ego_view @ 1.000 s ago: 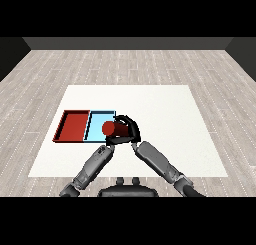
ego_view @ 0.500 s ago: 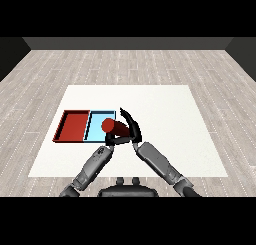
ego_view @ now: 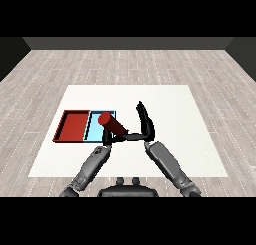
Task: Pick the red can and put it in the red box
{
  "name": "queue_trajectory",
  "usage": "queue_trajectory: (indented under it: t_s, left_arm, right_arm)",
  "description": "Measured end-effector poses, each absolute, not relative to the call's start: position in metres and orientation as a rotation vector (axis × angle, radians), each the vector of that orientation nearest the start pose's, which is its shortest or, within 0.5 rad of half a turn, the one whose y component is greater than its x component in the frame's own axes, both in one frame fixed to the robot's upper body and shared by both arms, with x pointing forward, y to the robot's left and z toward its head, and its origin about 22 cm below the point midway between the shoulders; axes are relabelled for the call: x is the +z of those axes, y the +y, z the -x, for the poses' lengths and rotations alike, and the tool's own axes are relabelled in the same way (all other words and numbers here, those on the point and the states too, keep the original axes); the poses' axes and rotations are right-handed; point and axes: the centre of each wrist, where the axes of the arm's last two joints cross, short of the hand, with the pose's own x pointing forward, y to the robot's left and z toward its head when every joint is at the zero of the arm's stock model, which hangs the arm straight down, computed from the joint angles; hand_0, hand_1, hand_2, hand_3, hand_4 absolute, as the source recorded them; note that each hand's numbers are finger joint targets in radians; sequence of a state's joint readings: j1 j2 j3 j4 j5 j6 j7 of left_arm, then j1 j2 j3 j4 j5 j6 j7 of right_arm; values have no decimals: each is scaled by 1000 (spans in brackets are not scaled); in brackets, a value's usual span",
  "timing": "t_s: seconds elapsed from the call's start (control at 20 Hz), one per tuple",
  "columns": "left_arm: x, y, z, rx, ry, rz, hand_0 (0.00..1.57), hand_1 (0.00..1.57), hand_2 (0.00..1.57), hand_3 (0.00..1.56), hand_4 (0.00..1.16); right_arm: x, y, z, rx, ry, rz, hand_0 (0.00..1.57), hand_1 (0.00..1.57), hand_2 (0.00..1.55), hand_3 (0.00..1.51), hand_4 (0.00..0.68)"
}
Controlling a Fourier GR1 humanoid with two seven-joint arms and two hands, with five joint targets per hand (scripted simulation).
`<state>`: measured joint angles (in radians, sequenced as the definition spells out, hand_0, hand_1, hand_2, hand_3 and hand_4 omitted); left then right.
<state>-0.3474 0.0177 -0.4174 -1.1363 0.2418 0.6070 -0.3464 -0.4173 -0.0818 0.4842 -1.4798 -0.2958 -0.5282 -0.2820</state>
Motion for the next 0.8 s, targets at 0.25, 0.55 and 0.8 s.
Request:
queue_trajectory:
  t_s: [0.25, 0.55, 0.8]
  left_arm:
    - [-20, 135, -293, 28, -1770, -193, 1571, 1571, 1571, 1472, 1134]
    - [-5, 195, -307, -21, -1785, -376, 1571, 1571, 1560, 1467, 1115]
    - [5, 257, -321, -39, -1717, -542, 1571, 1571, 1555, 1462, 1091]
  right_arm:
    - [82, -144, -272, -68, -2040, -175, 0, 0, 0, 0, 0]
    - [54, -201, -247, -121, -1993, -38, 0, 0, 0, 0, 0]
    - [39, -229, -232, -133, -1956, 43, 0, 0, 0, 0, 0]
